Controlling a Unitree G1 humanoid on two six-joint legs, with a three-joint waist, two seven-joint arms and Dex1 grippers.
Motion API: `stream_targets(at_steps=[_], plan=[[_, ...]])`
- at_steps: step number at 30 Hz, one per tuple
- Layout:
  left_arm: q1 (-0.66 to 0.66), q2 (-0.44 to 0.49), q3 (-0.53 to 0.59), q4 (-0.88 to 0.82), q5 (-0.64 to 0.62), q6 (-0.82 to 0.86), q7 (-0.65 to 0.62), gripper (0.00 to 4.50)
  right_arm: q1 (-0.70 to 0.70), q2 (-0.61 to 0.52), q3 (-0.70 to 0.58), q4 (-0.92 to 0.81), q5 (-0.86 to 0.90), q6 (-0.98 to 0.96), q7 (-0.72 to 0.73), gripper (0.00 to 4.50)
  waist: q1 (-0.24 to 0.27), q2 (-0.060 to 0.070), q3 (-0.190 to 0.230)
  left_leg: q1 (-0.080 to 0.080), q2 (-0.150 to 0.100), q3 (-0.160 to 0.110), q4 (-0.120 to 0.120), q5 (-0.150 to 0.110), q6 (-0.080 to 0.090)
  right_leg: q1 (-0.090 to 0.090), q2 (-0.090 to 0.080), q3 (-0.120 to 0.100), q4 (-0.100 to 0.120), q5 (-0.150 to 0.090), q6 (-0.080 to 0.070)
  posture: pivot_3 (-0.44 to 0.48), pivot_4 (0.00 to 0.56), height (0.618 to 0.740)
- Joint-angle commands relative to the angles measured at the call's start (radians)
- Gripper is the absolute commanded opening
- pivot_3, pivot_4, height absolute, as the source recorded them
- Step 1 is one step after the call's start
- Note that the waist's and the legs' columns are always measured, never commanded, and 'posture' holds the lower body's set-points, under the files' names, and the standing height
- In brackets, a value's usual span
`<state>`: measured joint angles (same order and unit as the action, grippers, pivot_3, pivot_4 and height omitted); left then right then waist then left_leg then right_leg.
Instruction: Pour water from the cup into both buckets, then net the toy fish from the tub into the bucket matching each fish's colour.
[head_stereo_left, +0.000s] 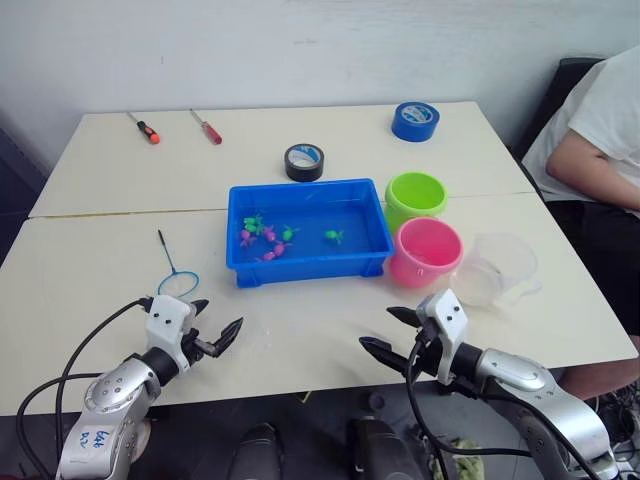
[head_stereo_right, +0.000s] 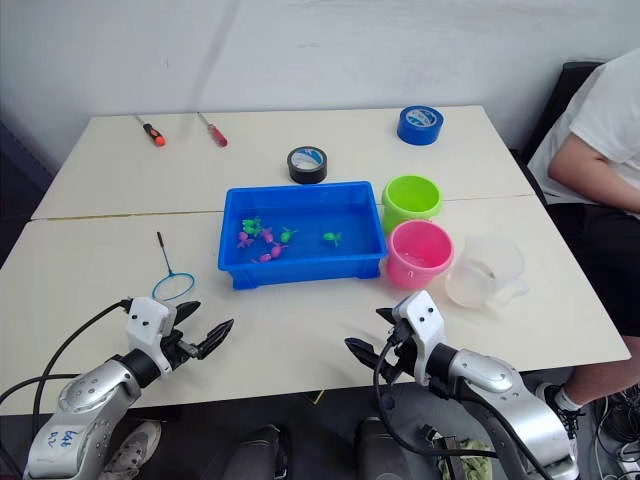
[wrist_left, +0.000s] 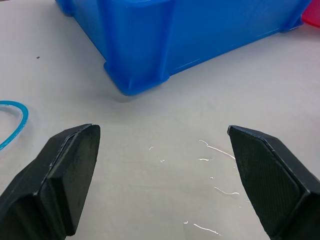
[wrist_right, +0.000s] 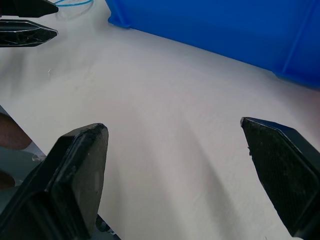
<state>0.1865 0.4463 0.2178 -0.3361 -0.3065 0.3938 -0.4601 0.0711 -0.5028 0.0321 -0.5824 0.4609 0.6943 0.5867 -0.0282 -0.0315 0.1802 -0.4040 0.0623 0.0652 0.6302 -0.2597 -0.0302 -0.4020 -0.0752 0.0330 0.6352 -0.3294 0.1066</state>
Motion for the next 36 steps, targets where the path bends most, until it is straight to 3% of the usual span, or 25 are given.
stream_targets(at_steps=[1,18,23,28,31,36], plan=[[-0.002,0.0,0.011,-0.013,-0.003,-0.02,0.0,4.46,0.001,-0.011,-0.004,-0.008,-0.001,-0.027,0.008,4.5,0.0,0.0,0.0,0.0,0.0,0.0,0.0,0.0,0.0,0.0,0.0,0.0,0.0,0.0,0.0,0.0,0.15,0.731],[-0.002,-0.002,0.027,-0.018,-0.027,-0.009,-0.004,4.46,-0.017,-0.014,-0.001,-0.001,0.005,-0.029,0.009,4.5,0.0,0.0,0.0,0.0,0.0,0.0,0.0,0.0,0.0,0.0,0.004,0.0,0.0,0.0,0.0,0.0,0.15,0.731],[-0.024,0.081,0.106,0.054,-0.065,0.022,-0.074,4.46,-0.005,-0.016,-0.026,-0.01,0.018,0.004,-0.012,4.5,0.0,0.0,0.0,0.0,0.0,0.0,0.001,0.0,0.0,0.0,0.005,0.0,0.001,0.0,0.0,0.0,0.15,0.731],[-0.171,0.216,0.195,0.194,-0.154,0.022,-0.204,4.46,0.074,-0.044,-0.16,-0.035,0.044,0.054,-0.045,4.5,0.005,-0.001,0.0,0.0,0.001,0.0,0.001,0.001,-0.001,0.001,0.007,-0.003,0.002,-0.001,-0.002,0.0,0.15,0.731],[-0.308,0.303,0.13,0.208,-0.174,0.039,-0.322,4.46,0.129,-0.052,-0.255,-0.035,0.053,0.062,-0.065,4.5,0.011,-0.001,-0.001,0.001,-0.001,0.0,0.001,0.001,-0.001,0.003,0.002,-0.003,0.001,-0.001,-0.002,0.0,0.15,0.731],[-0.575,0.305,-0.038,0.24,-0.19,0.074,-0.456,4.46,0.153,0.02,-0.404,0.0,0.05,0.109,-0.212,4.5,0.017,-0.002,-0.001,0.002,-0.005,0.001,0.001,0.001,0.001,0.006,0.001,-0.003,0.0,0.0,0.0,0.0,0.15,0.731]])
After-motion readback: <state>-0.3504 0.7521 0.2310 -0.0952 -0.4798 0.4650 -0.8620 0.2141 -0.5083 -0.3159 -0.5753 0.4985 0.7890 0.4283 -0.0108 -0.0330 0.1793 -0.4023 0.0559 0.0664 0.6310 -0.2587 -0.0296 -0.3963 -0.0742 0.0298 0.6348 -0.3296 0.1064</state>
